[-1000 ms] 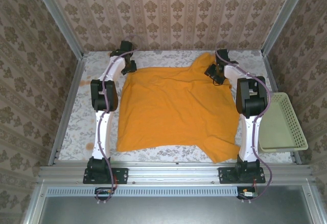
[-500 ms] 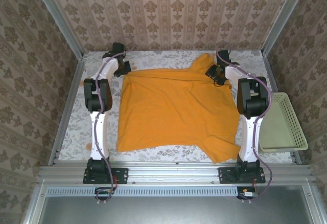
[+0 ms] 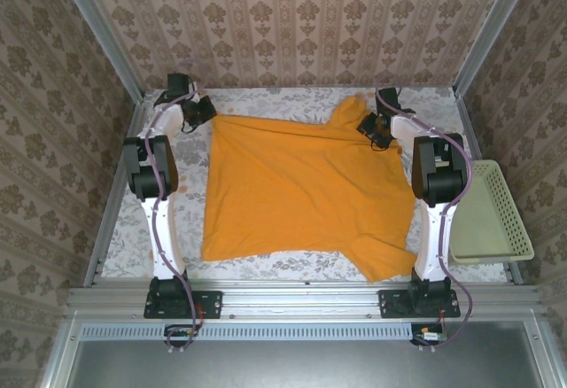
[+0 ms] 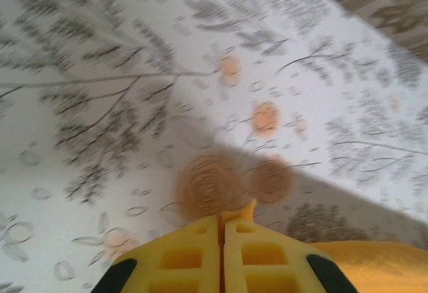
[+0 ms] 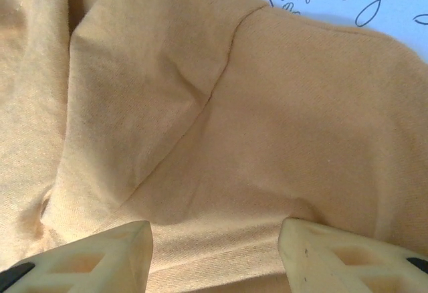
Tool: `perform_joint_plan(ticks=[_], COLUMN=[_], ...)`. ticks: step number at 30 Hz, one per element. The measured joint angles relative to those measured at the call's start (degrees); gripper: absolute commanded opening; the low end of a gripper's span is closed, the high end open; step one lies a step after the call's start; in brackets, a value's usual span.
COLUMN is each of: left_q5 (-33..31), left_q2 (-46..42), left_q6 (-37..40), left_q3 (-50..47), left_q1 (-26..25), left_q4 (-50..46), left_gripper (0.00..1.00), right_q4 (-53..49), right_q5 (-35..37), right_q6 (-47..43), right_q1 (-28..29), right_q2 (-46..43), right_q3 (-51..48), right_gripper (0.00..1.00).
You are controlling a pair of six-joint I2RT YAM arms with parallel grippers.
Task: Fold the inside-out t-shirt
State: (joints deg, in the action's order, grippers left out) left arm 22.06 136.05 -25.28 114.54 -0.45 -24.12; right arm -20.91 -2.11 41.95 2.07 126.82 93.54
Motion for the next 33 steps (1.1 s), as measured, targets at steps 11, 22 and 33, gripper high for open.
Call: perform_joint_plan(ticks=[11, 22, 33], left_q5=[-0.31, -6.75, -8.52], left_q2=[3.82, 5.79, 11.78], left_q6=[1.29, 1.9, -0.07], left_q3=[9.09, 9.57, 15.93], left_q1=[0.22, -1.57, -2.69], left_q4=[-3.45, -6.95, -8.22], left_gripper=[0.45, 0.5, 0.4], right_q4=[-3.93, -9.79, -14.64], right_q5=[-0.02, -0.02, -1.09], right_q6=[-6.16, -12.39, -13.4], right_q1=[-0.87, -0.92, -0.85], right_q2=[1.29, 13.07, 23.58], right_q3=[7.34, 30.4, 42.82], right_gripper=[0.58, 0.66, 0.67])
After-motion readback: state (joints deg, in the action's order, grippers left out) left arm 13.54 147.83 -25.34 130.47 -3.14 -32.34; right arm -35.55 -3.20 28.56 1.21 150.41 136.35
